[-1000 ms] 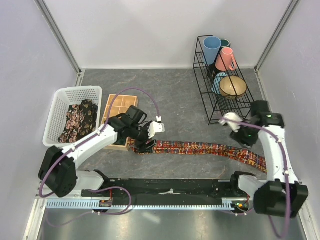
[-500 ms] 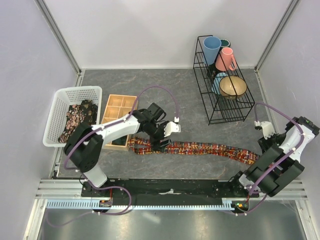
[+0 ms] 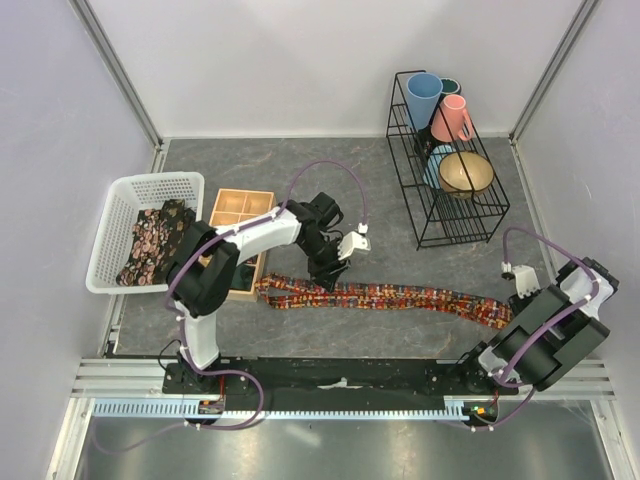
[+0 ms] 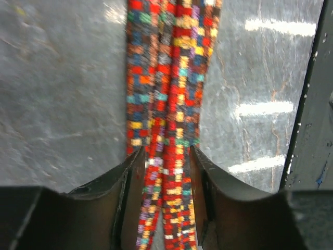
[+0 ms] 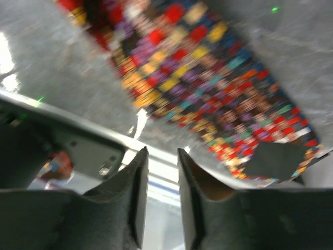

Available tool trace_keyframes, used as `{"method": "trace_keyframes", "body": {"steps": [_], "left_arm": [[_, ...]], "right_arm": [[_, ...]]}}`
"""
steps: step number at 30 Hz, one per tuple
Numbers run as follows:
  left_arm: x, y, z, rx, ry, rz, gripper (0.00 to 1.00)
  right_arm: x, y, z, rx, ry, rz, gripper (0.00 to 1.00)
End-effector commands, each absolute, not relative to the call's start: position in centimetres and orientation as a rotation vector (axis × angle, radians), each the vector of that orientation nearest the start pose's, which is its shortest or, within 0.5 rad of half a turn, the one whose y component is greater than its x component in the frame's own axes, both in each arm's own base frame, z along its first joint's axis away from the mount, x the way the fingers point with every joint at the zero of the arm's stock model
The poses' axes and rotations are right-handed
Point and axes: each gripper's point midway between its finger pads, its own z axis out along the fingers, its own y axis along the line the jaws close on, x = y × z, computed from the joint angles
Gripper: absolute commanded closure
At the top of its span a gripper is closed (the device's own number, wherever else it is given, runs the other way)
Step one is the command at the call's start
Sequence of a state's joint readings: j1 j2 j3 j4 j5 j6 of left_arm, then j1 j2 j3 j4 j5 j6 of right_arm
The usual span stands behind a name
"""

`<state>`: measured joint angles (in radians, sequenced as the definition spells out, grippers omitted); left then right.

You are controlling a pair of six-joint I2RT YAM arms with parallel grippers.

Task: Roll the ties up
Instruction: Flatten out the tie at the center of the board.

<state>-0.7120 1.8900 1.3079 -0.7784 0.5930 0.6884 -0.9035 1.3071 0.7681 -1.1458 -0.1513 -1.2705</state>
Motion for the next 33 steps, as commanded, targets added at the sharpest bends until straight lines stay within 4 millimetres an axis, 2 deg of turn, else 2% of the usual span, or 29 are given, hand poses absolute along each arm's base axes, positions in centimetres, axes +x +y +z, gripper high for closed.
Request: {"method": "trace_keyframes", "body": {"steps": [1, 4, 5, 8, 9, 11, 12, 13, 16, 20, 24, 28, 33], "left_arm": [[23.0, -30.3, 6.4, 1.884, 2.017, -0.993, 0.50], [23.1, -31.2, 7.4, 1.881, 1.958, -1.037, 0.45], [23.3, -31.4, 7.6, 1.874, 1.957, -1.041, 0.45], [23.8, -32.2, 8.2, 1.864, 1.931, -1.068, 0.44], [23.7, -32.4, 8.4, 1.868, 1.918, -1.074, 0.44], [23.6, -32.7, 8.6, 1.873, 1.887, -1.113, 0.42], [23.5, -32.9, 8.7, 1.875, 1.874, -1.128, 0.42], [23.1, -33.0, 8.5, 1.875, 1.870, -1.159, 0.40], [22.8, -33.0, 8.1, 1.865, 1.890, -1.189, 0.39], [22.8, -33.0, 7.7, 1.844, 1.906, -1.187, 0.39], [22.6, -33.1, 7.9, 1.836, 1.880, -1.202, 0.39], [22.3, -33.3, 8.2, 1.826, 1.861, -1.233, 0.38], [22.5, -33.0, 8.3, 1.781, 1.867, -1.290, 0.39]], "right_arm": [[11.1, -15.3, 3.2, -0.510, 2.928, 0.109, 0.67], [13.2, -15.4, 4.4, -0.504, 2.828, 0.119, 0.71], [14.5, -14.6, 5.0, -0.547, 2.735, 0.173, 0.71], [15.1, -12.6, 8.1, -0.594, 2.614, 0.323, 0.71], [15.1, -11.1, 9.4, -0.653, 2.551, 0.407, 0.69], [14.7, -9.8, 10.6, -0.696, 2.512, 0.491, 0.67], [14.6, -9.1, 11.2, -0.664, 2.506, 0.530, 0.65], [14.6, -9.0, 11.5, -0.659, 2.503, 0.514, 0.63], [13.9, -8.0, 11.0, -0.774, 2.491, 0.490, 0.58], [13.2, -5.6, 10.1, -0.907, 2.479, 0.535, 0.55], [13.3, -5.4, 10.3, -0.965, 2.492, 0.511, 0.44], [14.2, -4.6, 10.6, -1.007, 2.498, 0.503, 0.46], [14.8, -3.4, 9.6, -1.075, 2.511, 0.480, 0.50]]}}
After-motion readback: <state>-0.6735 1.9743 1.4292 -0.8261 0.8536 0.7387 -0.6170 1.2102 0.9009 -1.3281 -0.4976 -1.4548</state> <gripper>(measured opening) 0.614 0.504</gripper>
